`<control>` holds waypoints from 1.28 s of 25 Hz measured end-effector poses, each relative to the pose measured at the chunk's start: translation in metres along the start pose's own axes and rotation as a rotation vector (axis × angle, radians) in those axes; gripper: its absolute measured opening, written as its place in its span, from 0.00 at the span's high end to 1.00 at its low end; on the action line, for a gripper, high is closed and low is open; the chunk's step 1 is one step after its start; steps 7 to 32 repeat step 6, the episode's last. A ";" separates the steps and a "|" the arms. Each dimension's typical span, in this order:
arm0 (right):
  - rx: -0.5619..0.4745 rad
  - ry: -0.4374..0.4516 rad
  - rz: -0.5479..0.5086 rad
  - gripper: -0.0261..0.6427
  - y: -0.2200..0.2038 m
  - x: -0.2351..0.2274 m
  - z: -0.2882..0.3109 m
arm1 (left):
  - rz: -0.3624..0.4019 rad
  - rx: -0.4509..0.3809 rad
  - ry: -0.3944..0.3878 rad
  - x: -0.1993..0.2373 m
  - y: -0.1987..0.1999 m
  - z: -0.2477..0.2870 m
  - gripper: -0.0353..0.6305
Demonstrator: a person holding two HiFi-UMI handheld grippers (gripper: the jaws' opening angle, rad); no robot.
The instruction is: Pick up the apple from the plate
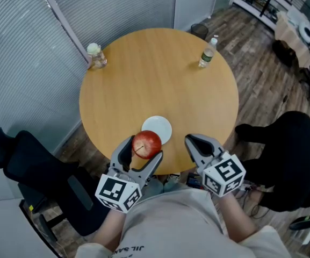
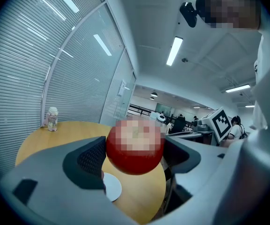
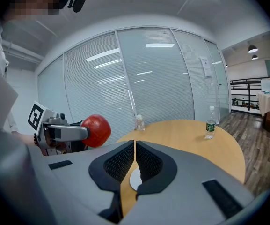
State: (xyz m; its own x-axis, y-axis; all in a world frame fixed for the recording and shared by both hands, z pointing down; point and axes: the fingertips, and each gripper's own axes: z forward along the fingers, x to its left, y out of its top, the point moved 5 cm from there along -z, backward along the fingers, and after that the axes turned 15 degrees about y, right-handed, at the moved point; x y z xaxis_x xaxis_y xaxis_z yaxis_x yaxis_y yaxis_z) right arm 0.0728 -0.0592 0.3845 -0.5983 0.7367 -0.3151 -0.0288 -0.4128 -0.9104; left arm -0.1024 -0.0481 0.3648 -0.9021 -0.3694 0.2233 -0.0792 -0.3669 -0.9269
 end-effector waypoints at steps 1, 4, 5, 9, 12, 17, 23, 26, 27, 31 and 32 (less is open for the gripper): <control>0.000 -0.001 0.000 0.91 0.000 0.000 0.000 | 0.001 0.000 0.000 0.000 -0.001 0.000 0.37; 0.000 -0.003 0.004 0.91 -0.001 0.001 -0.001 | 0.002 -0.001 -0.004 0.001 -0.004 -0.001 0.37; 0.000 -0.003 0.005 0.91 -0.001 0.002 -0.001 | 0.002 0.000 -0.004 0.001 -0.004 -0.002 0.37; 0.000 -0.003 0.006 0.91 -0.002 0.002 -0.001 | 0.002 0.003 -0.004 0.001 -0.004 -0.002 0.37; 0.000 -0.003 0.006 0.91 -0.002 0.002 -0.001 | 0.002 0.003 -0.004 0.001 -0.004 -0.002 0.37; 0.000 -0.003 0.006 0.91 -0.002 0.002 -0.001 | 0.002 0.003 -0.004 0.001 -0.004 -0.002 0.37; 0.000 -0.003 0.006 0.91 -0.002 0.002 -0.001 | 0.002 0.003 -0.004 0.001 -0.004 -0.002 0.37; 0.000 -0.003 0.006 0.91 -0.002 0.002 -0.001 | 0.002 0.003 -0.004 0.001 -0.004 -0.002 0.37; 0.000 -0.003 0.006 0.91 -0.002 0.002 -0.001 | 0.002 0.003 -0.004 0.001 -0.004 -0.002 0.37; 0.000 -0.003 0.006 0.91 -0.002 0.002 -0.001 | 0.002 0.003 -0.004 0.001 -0.004 -0.002 0.37; 0.000 -0.003 0.006 0.91 -0.002 0.002 -0.001 | 0.002 0.003 -0.004 0.001 -0.004 -0.002 0.37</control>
